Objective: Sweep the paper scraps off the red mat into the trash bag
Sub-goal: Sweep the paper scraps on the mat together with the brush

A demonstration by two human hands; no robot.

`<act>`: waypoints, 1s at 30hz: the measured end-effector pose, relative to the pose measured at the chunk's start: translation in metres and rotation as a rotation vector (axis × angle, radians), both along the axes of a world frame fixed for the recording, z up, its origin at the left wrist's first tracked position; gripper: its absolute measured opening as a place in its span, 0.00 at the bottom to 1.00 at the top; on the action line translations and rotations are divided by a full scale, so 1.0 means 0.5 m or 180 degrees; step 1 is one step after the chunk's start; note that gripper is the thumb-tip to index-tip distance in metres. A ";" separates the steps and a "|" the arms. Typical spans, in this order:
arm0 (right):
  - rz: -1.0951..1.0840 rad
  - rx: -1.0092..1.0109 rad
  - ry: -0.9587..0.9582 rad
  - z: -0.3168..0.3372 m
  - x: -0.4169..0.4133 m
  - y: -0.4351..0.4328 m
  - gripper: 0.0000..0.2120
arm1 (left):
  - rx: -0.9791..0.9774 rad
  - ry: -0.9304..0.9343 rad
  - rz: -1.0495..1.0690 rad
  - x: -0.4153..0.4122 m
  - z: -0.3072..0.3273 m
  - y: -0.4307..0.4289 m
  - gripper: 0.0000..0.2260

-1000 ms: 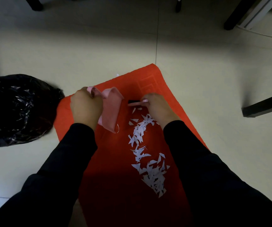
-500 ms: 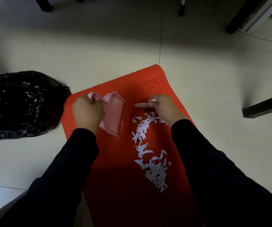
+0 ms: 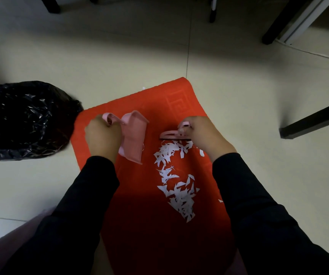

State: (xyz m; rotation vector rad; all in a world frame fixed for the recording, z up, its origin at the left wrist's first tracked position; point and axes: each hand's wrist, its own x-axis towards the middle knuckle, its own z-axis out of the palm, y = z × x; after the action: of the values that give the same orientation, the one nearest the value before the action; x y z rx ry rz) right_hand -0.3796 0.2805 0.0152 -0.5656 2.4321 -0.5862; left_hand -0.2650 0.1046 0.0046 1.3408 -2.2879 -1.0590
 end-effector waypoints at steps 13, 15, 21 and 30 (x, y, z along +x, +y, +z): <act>-0.0609 -0.0809 0.0257 -0.027 0.000 0.026 0.08 | 0.0114 0.0249 0.0225 0.018 -0.017 0.008 0.06; -0.0644 -0.0812 0.0278 -0.036 -0.012 0.027 0.08 | 0.0069 0.0228 0.0220 0.014 -0.023 0.013 0.07; -0.0400 -0.0447 0.0339 -0.076 -0.032 0.026 0.10 | 0.0006 0.0170 0.0186 0.001 -0.035 0.019 0.07; 0.0062 -0.0003 0.0050 -0.059 0.029 0.056 0.10 | 0.0031 0.0189 0.0195 0.008 -0.010 0.032 0.08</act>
State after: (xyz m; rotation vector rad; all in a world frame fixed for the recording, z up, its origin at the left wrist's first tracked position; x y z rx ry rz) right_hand -0.3651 0.3084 -0.0145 -0.5959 2.4383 -0.5768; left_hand -0.2609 0.1208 -0.0005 1.3557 -2.1875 -1.0768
